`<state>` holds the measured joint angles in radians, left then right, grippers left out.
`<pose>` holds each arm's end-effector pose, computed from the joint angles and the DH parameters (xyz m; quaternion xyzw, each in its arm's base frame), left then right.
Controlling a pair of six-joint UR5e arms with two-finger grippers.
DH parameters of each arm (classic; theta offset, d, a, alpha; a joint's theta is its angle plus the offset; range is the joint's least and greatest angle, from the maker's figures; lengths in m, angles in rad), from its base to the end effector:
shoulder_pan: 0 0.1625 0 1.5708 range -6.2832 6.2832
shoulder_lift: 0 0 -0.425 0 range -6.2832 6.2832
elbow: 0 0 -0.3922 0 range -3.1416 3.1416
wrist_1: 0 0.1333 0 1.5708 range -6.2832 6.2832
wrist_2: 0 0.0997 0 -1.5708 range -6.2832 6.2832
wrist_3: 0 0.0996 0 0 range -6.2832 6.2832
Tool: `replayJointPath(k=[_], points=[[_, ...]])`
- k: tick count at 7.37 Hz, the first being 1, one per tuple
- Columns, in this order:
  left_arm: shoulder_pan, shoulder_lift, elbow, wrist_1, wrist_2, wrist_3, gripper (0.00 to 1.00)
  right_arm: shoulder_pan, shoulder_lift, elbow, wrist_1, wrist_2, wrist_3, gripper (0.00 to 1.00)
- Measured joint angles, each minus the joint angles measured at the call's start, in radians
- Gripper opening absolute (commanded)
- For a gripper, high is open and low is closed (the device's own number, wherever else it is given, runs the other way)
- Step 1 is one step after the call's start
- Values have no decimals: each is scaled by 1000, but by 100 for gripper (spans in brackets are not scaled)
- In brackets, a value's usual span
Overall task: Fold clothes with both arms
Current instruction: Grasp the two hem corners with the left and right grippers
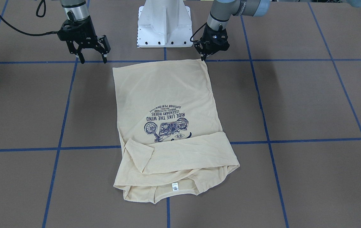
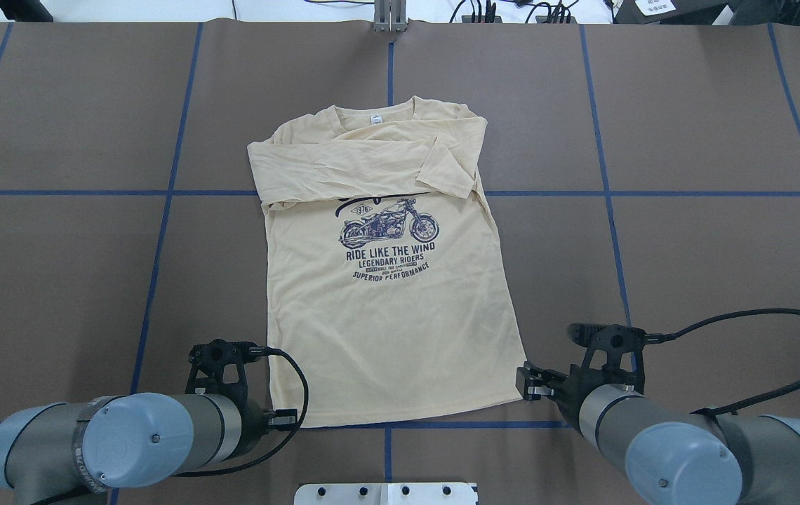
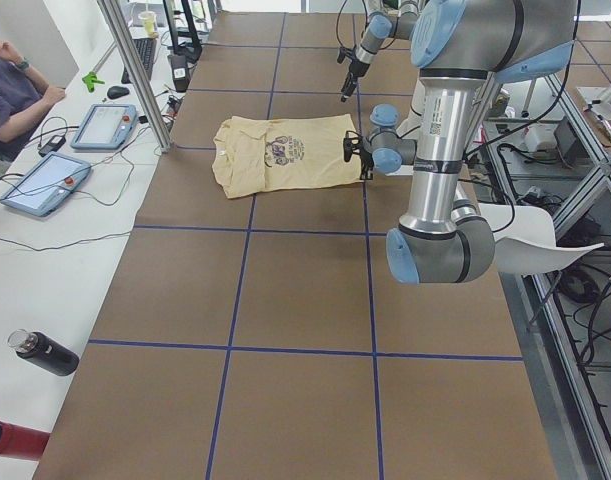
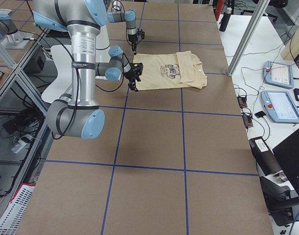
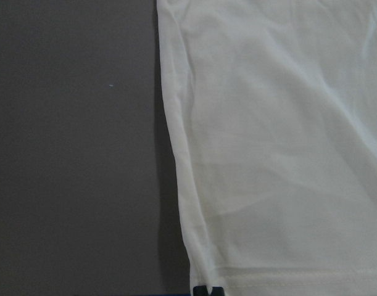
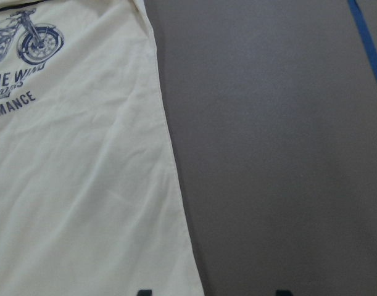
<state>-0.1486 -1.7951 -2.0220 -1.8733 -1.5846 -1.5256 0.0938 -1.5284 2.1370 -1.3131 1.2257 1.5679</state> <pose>0.5134 -0.2103 0.3046 0.0394 0.4681 -0.0424 0.8818 -0.4580 -0.2108 0.3476 0.1756 -0.4055 0.1126 0.8900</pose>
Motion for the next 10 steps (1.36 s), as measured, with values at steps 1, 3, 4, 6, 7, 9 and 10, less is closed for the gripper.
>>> replayJointPath(k=[1, 3, 4, 6, 7, 9, 10], points=[[0, 2, -6, 0, 0, -1, 0, -15, 20, -23, 0, -15, 7, 50], [0, 8, -11, 0, 0, -2, 0, -42, 33, -47, 0, -41, 10, 47], [0, 9, -11, 0, 0, -1, 0, -51, 36, -54, 0, -49, 10, 47], [0, 9, -12, 0, 0, -1, 0, -57, 36, -71, 0, -59, 11, 47], [0, 10, -12, 0, -1, -1, 0, -58, 36, -78, 0, -67, 11, 47], [0, 10, -12, 0, -1, -1, 0, -61, 40, -91, -2, -73, 11, 36], [0, 8, -12, 0, -1, -1, 0, -61, 46, -94, -5, -74, 11, 24]])
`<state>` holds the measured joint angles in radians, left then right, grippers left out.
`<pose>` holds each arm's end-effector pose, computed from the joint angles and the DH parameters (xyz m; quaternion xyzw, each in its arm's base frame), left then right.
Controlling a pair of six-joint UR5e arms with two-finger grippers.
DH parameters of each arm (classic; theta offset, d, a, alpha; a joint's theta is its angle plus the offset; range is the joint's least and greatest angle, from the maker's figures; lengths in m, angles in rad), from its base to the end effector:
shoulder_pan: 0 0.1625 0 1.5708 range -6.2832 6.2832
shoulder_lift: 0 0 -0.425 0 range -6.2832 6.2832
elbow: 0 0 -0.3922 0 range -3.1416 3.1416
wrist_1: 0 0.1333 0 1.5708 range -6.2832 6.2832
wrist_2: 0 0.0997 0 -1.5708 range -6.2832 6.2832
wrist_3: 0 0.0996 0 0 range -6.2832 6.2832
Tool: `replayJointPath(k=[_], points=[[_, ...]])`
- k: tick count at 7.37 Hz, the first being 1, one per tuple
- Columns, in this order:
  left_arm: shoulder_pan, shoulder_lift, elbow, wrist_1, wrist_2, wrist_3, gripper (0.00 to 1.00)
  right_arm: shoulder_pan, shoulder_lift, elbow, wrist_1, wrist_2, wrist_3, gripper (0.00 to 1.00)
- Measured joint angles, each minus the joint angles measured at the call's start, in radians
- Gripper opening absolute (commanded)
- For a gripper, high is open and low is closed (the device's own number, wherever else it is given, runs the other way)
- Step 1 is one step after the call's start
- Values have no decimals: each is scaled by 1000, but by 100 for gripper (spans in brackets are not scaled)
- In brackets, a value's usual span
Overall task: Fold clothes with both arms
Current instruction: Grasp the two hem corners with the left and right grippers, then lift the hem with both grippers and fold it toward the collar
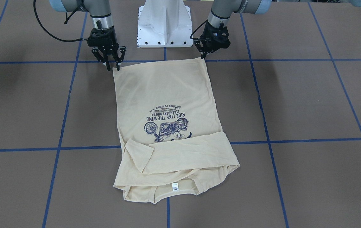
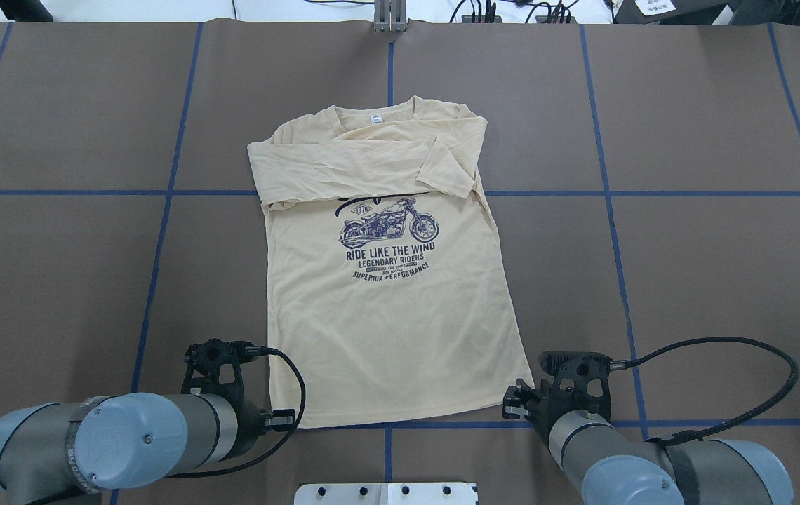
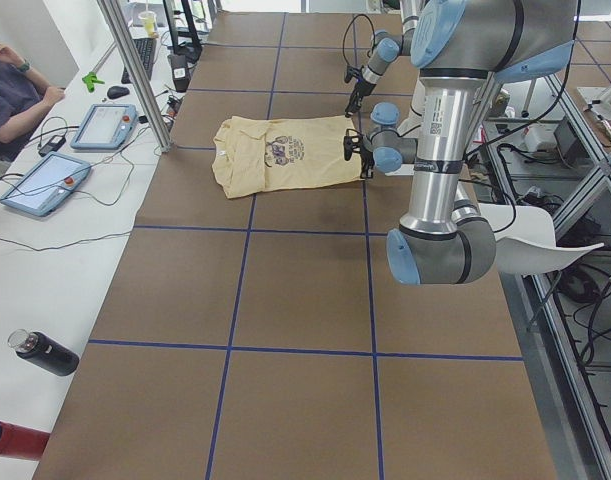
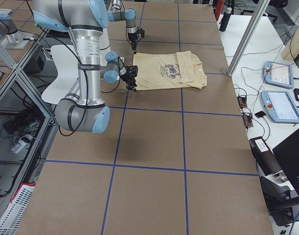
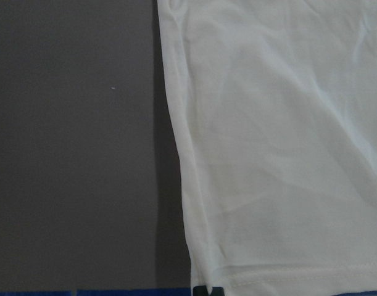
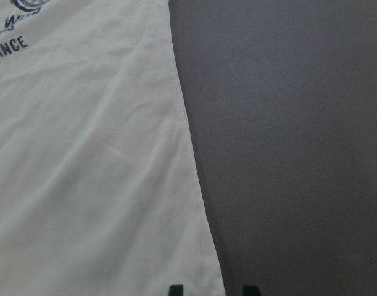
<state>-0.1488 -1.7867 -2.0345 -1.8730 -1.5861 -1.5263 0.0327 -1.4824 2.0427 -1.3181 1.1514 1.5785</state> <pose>0.5089 -0.2095 0.3036 0.0388 0.4699 -0.0424 0.8809 -0.4984 -0.1903 0.3675 0.1960 -0.3843 0.1004 0.8965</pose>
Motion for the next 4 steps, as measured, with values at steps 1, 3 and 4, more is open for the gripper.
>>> replayJointPath(k=[1, 3, 4], points=[[0, -1, -3, 0, 0, 0, 0, 0, 4, -1, -2, -2, 0, 14], [0, 0, -14, 0, 0, 0, 0, 0, 9, -2, -4, -6, 0, 10], [0, 1, -16, 0, 0, 0, 0, 0, 9, -2, -6, -11, 0, 0]])
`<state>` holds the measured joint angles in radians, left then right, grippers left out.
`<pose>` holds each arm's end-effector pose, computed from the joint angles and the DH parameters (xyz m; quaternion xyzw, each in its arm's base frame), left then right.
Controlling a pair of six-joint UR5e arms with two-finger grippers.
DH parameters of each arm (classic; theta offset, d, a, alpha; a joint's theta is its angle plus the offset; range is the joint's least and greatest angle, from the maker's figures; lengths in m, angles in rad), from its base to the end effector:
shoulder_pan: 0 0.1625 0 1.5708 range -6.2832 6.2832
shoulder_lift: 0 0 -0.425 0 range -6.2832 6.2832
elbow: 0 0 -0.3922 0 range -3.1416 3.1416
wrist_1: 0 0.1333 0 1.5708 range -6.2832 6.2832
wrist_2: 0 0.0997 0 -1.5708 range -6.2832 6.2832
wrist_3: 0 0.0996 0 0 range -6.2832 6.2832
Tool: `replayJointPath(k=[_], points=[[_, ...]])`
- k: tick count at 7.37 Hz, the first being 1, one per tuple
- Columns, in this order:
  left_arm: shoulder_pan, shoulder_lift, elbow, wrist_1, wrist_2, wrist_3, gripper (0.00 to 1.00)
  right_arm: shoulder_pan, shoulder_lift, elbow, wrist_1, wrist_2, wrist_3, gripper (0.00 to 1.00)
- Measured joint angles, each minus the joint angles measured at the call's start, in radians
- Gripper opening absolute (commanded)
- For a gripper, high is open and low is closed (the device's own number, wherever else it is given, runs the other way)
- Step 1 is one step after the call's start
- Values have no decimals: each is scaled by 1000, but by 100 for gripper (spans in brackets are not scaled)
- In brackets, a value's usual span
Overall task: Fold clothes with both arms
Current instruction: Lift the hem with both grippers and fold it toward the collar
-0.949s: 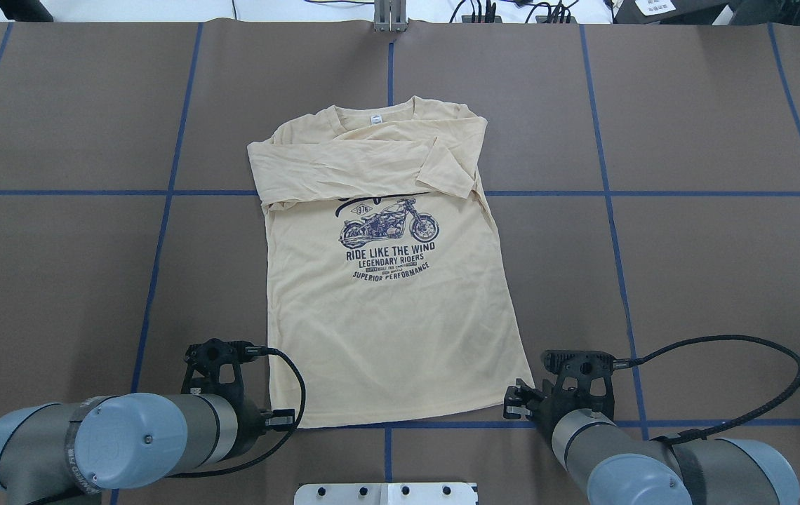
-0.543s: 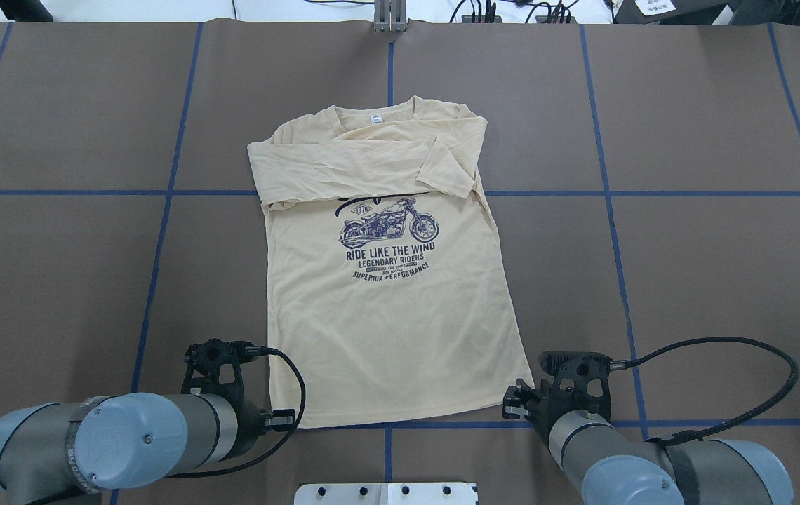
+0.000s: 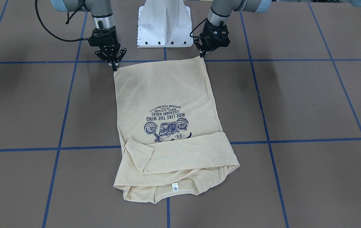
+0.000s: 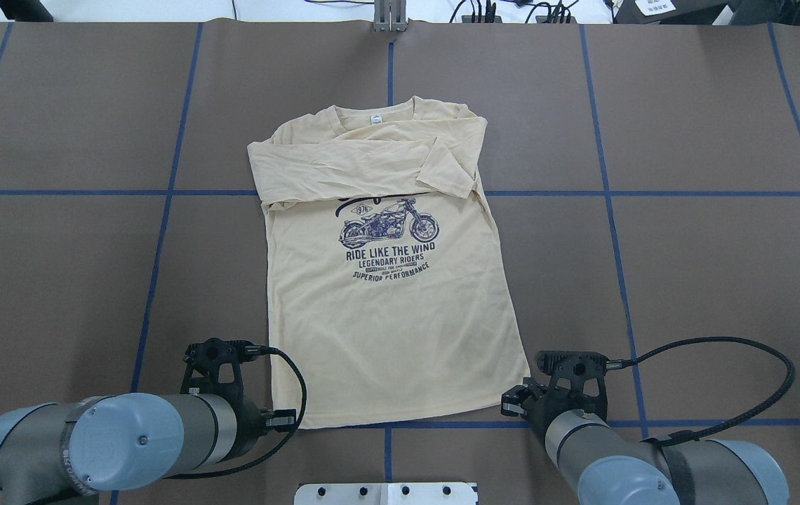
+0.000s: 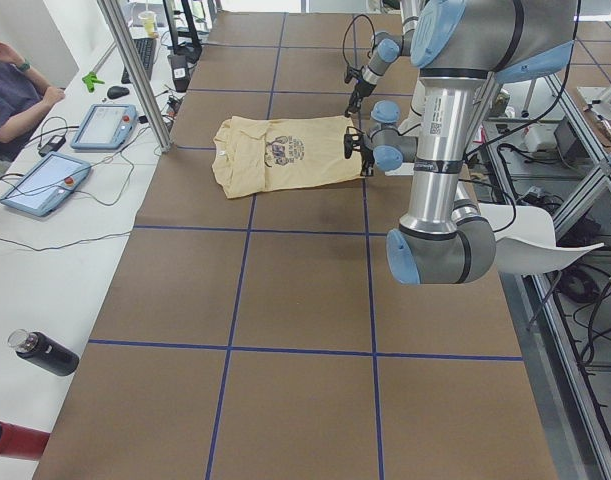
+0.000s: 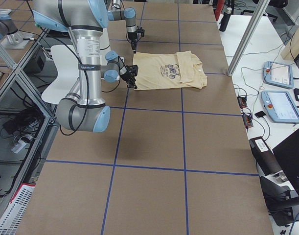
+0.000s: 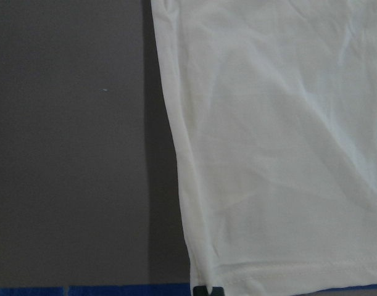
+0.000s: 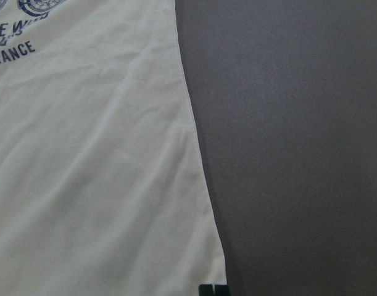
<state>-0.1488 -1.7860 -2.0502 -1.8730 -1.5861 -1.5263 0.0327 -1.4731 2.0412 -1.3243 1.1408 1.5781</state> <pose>0.5045 -0.2089 0.2970 0.0394 0.4764 -0.0421 0.8773 -0.5003 -0.1913 0.3641 0.2008 -0.3845 0.1024 0.8952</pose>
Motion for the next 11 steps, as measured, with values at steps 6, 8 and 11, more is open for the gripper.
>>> replayJointPath(k=[6, 8, 11], points=[[-2, 3, -174, 109, -57, 7, 0, 13, -117, 237, -8, 59, -6, 0], [-4, 1, -399, 289, -133, 8, 0, 13, -195, 475, -87, 200, -7, 0], [-23, -8, -577, 454, -205, 36, 0, 86, -170, 691, -252, 420, -17, 0]])
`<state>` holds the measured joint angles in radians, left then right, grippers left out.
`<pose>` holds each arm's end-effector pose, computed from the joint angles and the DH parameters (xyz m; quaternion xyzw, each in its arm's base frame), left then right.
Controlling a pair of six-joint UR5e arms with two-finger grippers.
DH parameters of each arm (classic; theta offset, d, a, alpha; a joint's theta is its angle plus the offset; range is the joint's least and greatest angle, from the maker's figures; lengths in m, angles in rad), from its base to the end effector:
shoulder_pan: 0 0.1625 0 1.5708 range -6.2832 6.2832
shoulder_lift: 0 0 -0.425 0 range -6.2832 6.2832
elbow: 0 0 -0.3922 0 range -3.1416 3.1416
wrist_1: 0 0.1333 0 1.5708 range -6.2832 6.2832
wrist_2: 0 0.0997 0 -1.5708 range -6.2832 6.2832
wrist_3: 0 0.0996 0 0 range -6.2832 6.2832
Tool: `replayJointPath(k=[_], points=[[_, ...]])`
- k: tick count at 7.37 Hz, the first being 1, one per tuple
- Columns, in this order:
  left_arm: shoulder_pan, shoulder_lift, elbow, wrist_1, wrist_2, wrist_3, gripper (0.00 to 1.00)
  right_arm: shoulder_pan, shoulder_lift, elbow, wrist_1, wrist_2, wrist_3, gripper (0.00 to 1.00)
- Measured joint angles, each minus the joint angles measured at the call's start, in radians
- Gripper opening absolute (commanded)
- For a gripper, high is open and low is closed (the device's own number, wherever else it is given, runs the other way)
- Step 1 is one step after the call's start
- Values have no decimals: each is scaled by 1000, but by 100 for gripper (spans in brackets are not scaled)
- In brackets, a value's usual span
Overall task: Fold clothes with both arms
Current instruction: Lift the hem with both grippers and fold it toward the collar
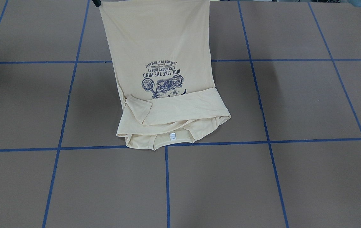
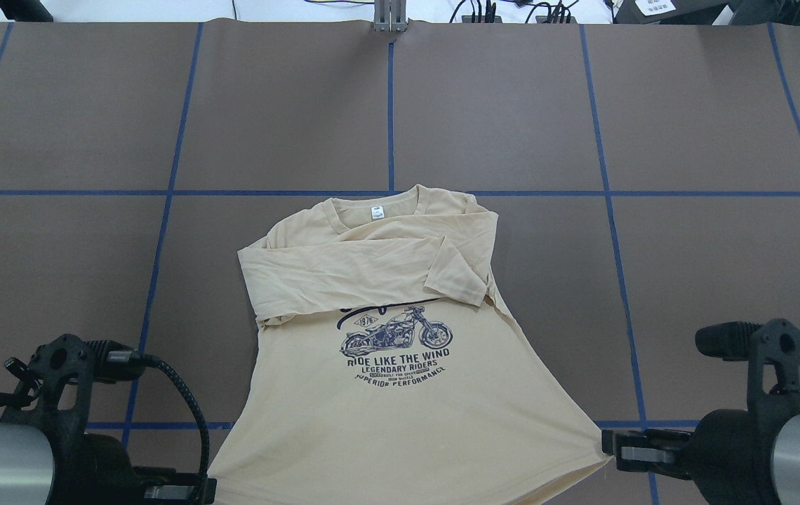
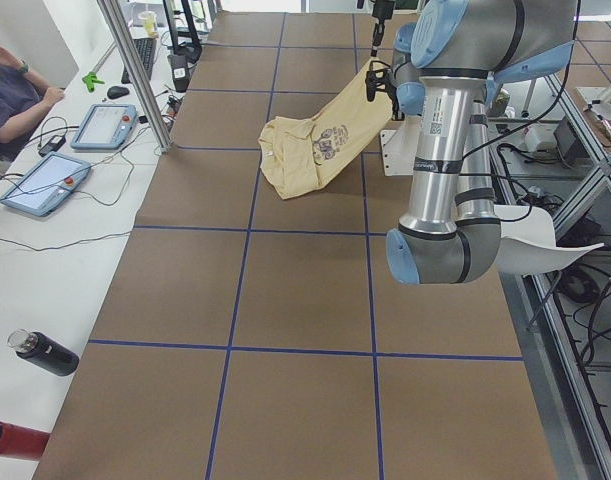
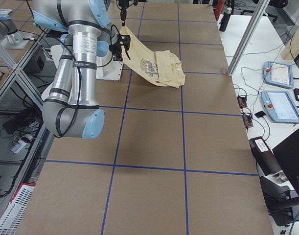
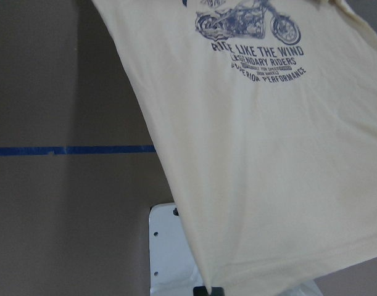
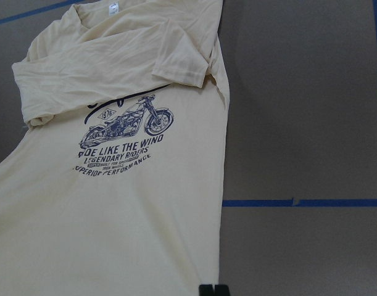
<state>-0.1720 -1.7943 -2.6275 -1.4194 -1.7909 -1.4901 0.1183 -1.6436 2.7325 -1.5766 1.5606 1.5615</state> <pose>0.3130 -0.1676 0.1526 -0.0251 0.5391 0.0204 0.8416 -0.2677 -0.1671 0.1974 0.0372 -0.5141 0.0493 0.8555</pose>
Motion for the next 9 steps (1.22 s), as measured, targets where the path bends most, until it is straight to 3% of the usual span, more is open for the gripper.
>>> replayJointPath(k=[1, 2, 4, 5, 9], points=[[-19, -9, 33, 12, -1, 12, 0, 42, 37, -28, -10, 22, -20, 0], [-53, -33, 97, 16, 4, 41, 0, 101, 119, -120, -14, 32, -52, 0], [-182, -135, 301, 15, 14, 134, 0, 238, 338, -392, -14, 36, -116, 0], [-248, -178, 394, 12, 31, 190, 0, 304, 406, -483, -10, 36, -163, 0], [-402, -276, 602, -25, 92, 271, 0, 480, 581, -745, -2, 36, -248, 0]])
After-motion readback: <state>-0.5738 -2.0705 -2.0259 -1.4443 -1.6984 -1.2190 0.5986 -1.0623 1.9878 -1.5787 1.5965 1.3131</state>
